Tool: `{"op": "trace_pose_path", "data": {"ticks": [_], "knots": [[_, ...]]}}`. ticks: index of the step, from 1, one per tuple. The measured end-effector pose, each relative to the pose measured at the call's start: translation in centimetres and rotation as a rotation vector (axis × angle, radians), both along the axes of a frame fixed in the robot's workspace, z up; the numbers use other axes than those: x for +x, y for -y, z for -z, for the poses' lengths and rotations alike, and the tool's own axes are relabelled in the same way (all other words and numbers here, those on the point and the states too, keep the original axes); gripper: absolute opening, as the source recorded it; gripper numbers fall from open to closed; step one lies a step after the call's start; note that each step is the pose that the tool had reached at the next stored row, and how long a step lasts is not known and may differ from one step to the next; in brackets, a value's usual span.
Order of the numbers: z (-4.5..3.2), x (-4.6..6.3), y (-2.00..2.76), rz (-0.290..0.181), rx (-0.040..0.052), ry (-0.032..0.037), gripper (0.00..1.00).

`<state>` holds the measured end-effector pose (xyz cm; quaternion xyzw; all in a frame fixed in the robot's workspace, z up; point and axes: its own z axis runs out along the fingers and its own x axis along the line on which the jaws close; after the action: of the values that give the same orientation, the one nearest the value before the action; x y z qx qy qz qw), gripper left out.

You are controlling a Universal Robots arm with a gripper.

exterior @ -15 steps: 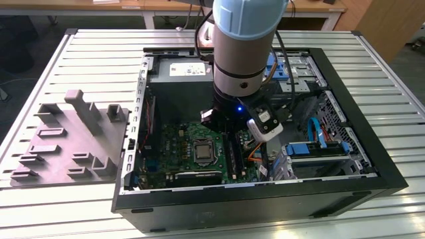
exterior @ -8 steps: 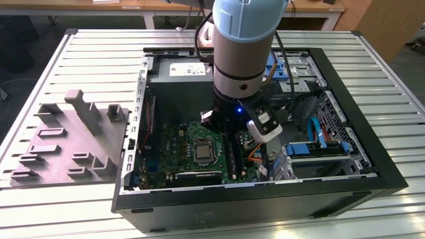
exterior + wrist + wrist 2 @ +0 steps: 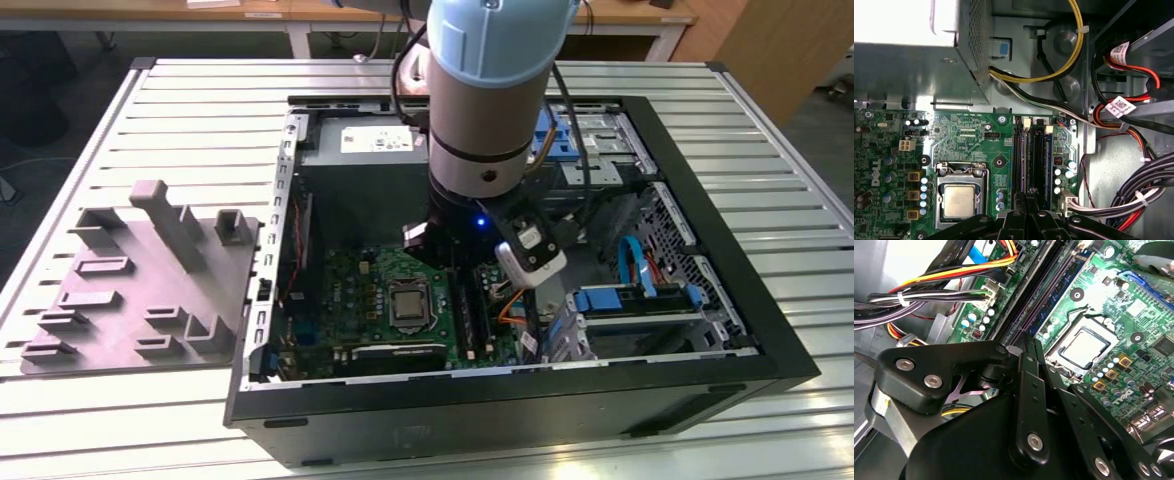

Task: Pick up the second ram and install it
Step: 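Insert the second ram into the second slot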

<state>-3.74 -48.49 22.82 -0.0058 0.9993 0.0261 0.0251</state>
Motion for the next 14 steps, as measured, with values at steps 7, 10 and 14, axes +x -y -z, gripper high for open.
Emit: {"op": "trace_pose_path", "data": {"ticks": [7,10,14], "knots": [[0.15,0.0,0.0,0.0,-0.0001,-0.0001,0.12],[0.18,0.0,0.0,0.0,-0.0001,-0.0001,0.12],[0.19,0.0,0.0,0.005,-0.0001,-0.0001,0.12]]}}
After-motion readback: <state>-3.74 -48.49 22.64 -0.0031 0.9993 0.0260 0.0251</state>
